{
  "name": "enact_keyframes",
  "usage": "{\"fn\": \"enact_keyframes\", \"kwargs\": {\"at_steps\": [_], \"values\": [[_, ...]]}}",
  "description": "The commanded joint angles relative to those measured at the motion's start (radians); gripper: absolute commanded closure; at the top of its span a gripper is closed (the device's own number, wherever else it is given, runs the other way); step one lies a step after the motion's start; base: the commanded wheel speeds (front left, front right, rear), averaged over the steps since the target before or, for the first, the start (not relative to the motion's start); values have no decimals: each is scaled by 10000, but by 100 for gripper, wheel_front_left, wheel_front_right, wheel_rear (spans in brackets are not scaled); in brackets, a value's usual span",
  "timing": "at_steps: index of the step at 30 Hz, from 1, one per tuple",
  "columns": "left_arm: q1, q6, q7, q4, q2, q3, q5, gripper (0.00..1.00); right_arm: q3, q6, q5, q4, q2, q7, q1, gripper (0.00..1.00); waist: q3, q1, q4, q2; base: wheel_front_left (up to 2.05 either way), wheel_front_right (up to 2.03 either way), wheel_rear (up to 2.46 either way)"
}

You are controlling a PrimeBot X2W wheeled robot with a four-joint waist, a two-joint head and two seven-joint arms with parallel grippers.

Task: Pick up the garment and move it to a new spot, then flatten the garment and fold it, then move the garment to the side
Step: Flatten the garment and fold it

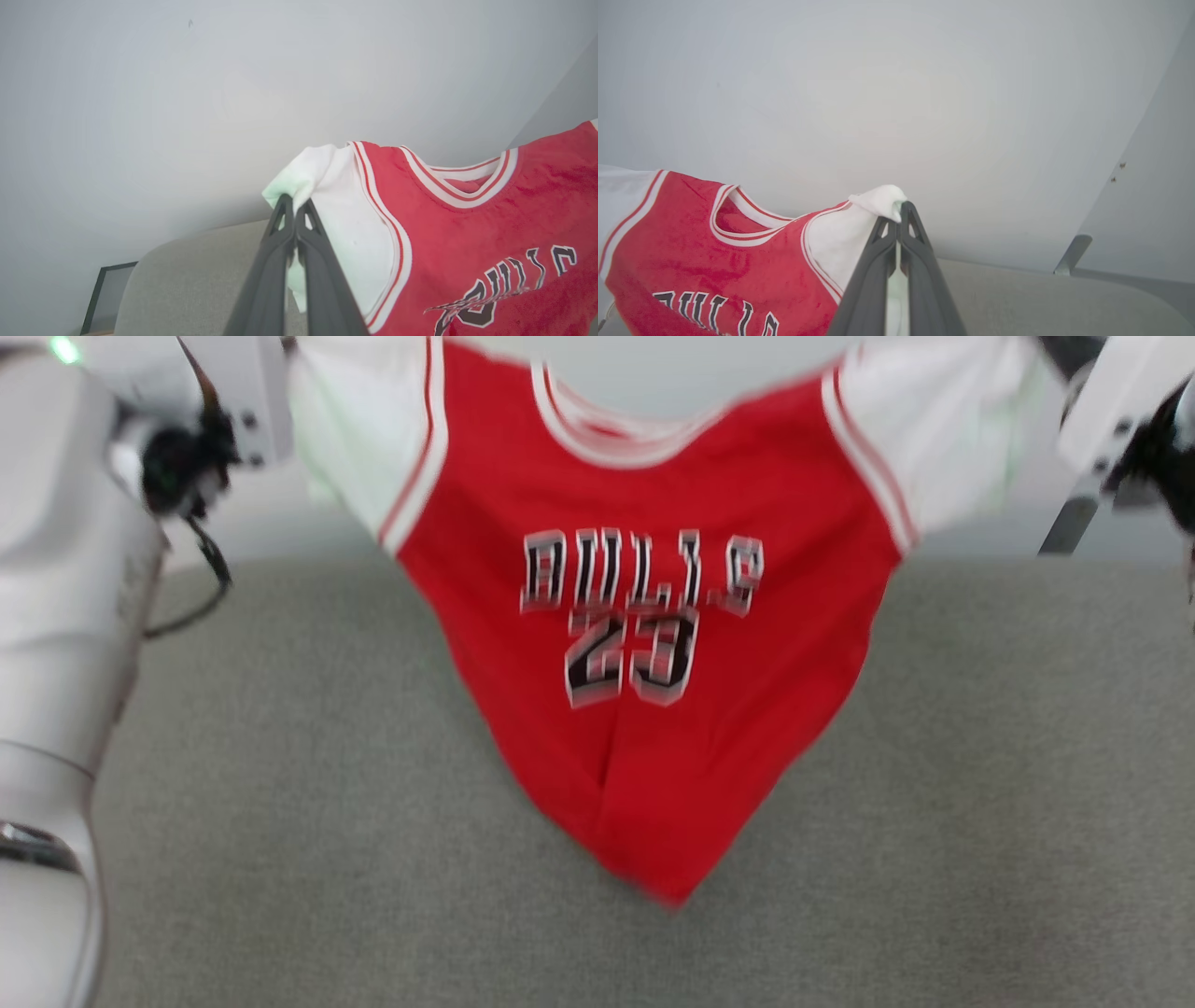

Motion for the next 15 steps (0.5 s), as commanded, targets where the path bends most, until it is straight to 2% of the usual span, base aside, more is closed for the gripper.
{"fn": "enact_keyframes", "kwargs": {"at_steps": [1, 9, 15], "values": [[-60, 30, -48, 9, 57, 33, -27, 100, 27, 4, 15, -14, -2, -91, -93, 100, -790, 0, -180, 0, 0, 0, 0], [-931, 30, 135, -199, 237, 30, -328, 100, 288, 4, 490, 205, 91, -319, -1243, 100, -1185, 0, -231, 0, 0, 0, 0], [-1141, 30, 377, -349, 538, -46, -406, 100, 403, 4, 553, 370, 19, -339, -1624, 100, -950, 0, -377, 0, 0, 0, 0]]}}
